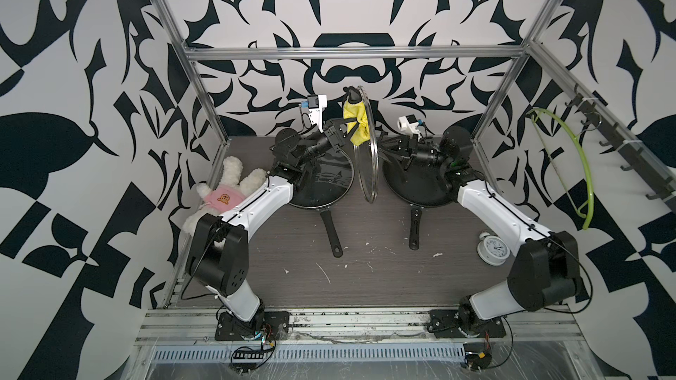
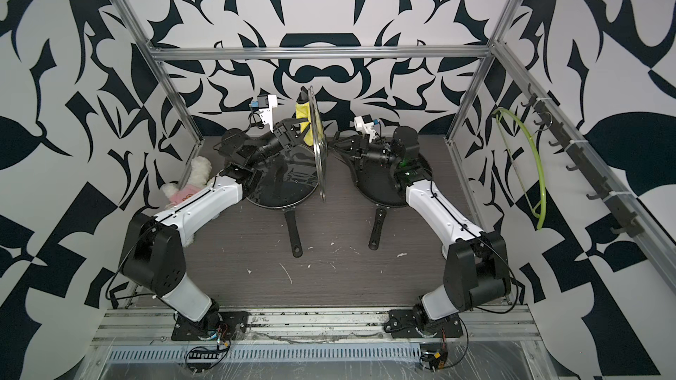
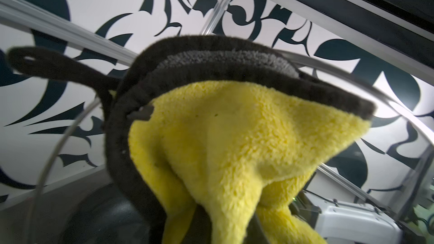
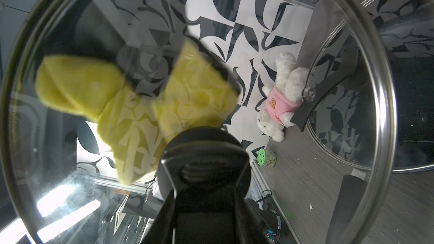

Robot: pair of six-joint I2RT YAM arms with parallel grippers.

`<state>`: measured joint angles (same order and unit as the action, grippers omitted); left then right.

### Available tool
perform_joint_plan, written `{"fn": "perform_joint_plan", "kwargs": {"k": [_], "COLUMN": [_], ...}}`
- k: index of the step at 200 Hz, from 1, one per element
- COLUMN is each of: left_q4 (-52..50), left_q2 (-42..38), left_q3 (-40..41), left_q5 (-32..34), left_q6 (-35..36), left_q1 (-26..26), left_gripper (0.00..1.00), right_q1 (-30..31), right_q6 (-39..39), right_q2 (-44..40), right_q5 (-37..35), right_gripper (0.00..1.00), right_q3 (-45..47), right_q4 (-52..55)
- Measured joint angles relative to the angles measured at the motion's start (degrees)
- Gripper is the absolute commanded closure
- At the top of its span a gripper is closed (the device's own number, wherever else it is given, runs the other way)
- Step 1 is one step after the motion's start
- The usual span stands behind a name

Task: Wipe the pot lid with a cloth
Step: Wipe the pot lid.

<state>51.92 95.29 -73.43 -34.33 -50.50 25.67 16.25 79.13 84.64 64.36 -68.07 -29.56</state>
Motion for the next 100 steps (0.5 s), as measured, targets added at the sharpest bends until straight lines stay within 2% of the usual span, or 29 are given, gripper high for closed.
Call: {"fn": "perform_joint_plan", "kwargs": {"k": [69,100], "left_q4": [-3.6,-1.4], "left_q2": [2.8,2.7], "left_q3": [1.3,5.7], "left_q5": [0.4,-1.8], "left_q6": [2.2,1.9], "left_q1": [-2.1,-1.8], "left_gripper": [1.0,1.0], "right_q1": [0.3,0.3], "right_q6": [-0.8,-1.1], "right_q2": [-5.0,-5.0], "right_q5": [-0.3,-1.1], "right_gripper": [1.0,1.0], "right_q3": [0.0,0.0], "right_q4": [0.3,2.5]}}
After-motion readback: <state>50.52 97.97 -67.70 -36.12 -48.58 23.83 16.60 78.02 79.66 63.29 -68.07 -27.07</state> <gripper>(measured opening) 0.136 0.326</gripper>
